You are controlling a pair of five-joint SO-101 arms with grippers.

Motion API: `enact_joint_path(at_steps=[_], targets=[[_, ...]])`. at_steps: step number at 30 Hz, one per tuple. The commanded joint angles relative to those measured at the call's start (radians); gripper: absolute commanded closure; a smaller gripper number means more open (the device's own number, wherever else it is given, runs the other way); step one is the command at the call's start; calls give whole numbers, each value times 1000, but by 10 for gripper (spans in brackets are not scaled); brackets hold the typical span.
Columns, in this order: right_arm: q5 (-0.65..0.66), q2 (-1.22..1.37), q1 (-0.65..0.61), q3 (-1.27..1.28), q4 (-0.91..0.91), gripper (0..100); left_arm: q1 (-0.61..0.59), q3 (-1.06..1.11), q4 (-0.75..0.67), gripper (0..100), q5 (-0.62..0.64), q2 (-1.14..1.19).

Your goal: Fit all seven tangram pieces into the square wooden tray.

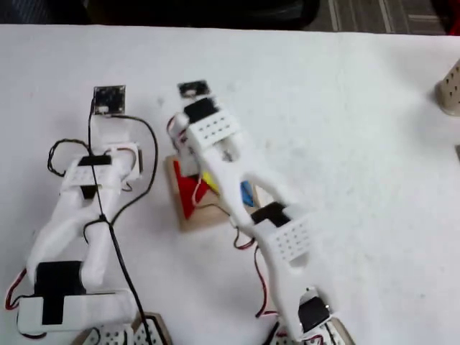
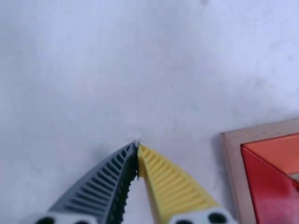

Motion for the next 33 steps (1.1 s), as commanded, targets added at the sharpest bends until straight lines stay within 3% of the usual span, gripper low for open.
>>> enact_joint_path(at_steps=[1,6,16,20,26,33], targets=[[192,-47,79,-63,48,789,2,-44,-23,977,9,-10],[298,-120,177,-35,47,986,44,-41,-21,977,9,-25],[319,-364,375,333,12,981,243,117,-84,978,14,-162],[321,-493,441,614,-127,981,318,149,-147,978,25,-197],[325,-685,527,996,-384,981,467,138,-226,978,212,-203],[327,-730,579,1154,-524,978,656,137,-244,978,221,-196]])
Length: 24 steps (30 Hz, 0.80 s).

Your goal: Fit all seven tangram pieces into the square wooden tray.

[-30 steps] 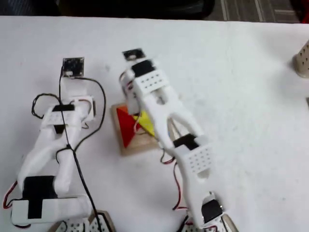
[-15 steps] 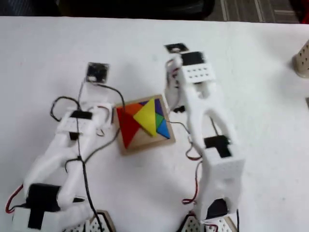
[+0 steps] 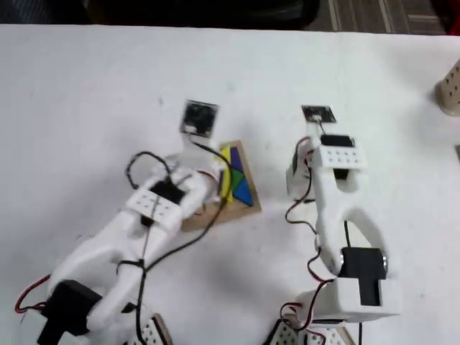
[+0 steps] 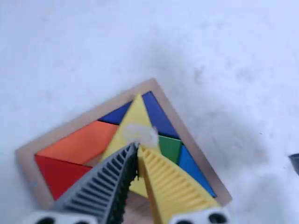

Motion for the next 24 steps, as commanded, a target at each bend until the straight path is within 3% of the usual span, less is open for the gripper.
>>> enact_joint_path(at_steps=[1,7,13,24], targets=[[14,-39,21,3,-28,978,124,-18,-32,978,18,-38],[14,-33,25,2,-59,978,193,-18,-31,978,20,-12],[14,-33,25,2,-61,978,191,-135,-23,979,15,243],[14,-25,25,2,-62,978,137,-218,247,978,11,251]])
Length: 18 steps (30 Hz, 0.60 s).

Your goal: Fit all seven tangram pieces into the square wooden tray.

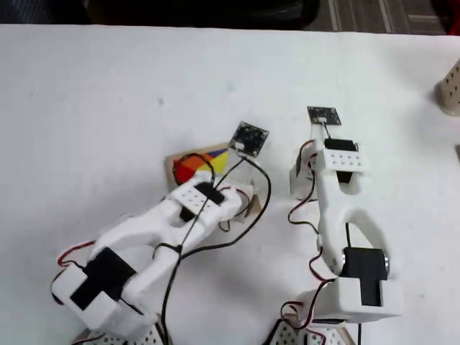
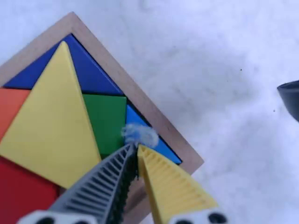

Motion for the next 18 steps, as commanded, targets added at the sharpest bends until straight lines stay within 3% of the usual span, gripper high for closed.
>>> enact_joint_path(at_steps=[1,8,18], targets=[[12,-24,5,-6,-16,978,-44,-40,129,978,3,-62],[12,-22,2,-5,-16,978,-62,-40,242,978,3,-131],[12,-22,1,-2,-16,978,-203,-20,222,978,3,-140]])
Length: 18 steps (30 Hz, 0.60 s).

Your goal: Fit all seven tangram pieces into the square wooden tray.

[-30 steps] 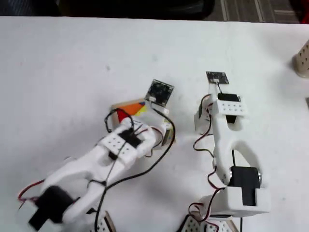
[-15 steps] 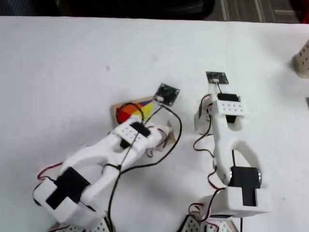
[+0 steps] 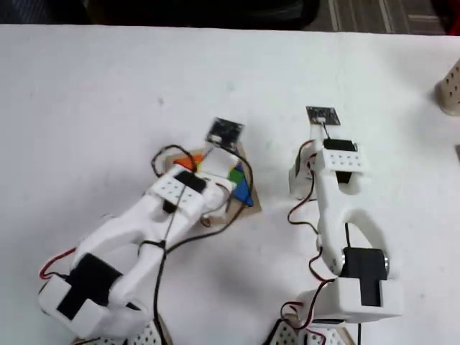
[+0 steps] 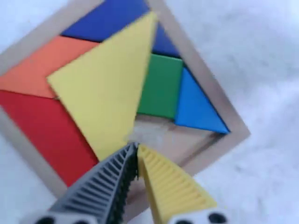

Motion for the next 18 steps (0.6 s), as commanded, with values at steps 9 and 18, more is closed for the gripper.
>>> enact_joint_path(at_steps=[9,18], targets=[[12,-22,1,-3,-12,978,-128,-14,-14,978,3,-117],[12,-21,-1,-3,-12,978,-134,54,-41,978,11,-372]])
